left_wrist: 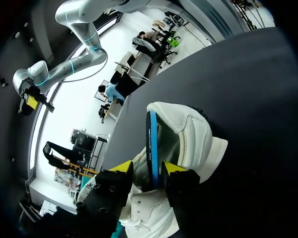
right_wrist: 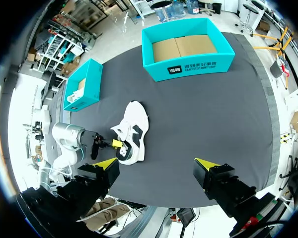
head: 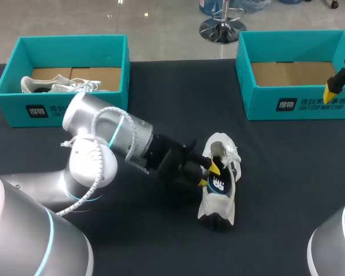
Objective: Take the shoe out of the shoebox, open the shoe tongue, remove and reinsert the insole, then place the shoe into the shoebox
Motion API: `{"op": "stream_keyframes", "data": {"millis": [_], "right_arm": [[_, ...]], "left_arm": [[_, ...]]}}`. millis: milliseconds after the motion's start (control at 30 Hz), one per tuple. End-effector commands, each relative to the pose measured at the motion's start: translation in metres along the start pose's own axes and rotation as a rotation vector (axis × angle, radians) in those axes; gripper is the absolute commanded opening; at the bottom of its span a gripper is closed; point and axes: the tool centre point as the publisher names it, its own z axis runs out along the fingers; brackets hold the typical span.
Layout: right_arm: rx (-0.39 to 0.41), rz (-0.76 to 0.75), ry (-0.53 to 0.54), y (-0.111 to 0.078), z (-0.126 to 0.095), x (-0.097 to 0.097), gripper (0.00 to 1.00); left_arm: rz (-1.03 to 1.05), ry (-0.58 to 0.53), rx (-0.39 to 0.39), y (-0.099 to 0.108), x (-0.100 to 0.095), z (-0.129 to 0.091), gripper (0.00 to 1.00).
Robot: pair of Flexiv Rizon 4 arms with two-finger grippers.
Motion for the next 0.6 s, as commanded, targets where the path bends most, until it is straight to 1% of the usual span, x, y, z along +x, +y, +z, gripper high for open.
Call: {"op": "stream_keyframes", "data": {"millis": [33, 300, 367, 400, 433, 600], "right_arm": [[0.007, 0.000, -0.003, 0.003, 0.000, 0.001, 1.00], [0.007, 0.000, -0.003, 0.003, 0.000, 0.001, 1.00], [0.007, 0.000, -0.003, 0.003, 0.000, 0.001, 1.00], [0.007, 0.000, -0.003, 0.003, 0.000, 0.001, 1.00], [0.007, 0.000, -0.003, 0.003, 0.000, 0.001, 1.00], [0.007, 0.000, -0.003, 0.003, 0.000, 0.001, 1.00]], "left_arm": [[0.004, -0.012, 0.005, -0.009, 0.003, -0.006, 0.53], [0.007, -0.030, 0.034, -0.024, 0.000, -0.007, 0.43], [0.009, -0.028, 0.039, -0.026, 0.000, -0.005, 0.27], [0.012, -0.026, 0.043, -0.027, 0.000, -0.004, 0.09], [0.015, -0.022, 0.047, -0.028, 0.001, -0.004, 0.00], [0.027, -0.011, 0.058, -0.030, 0.001, -0.001, 0.00]]}}
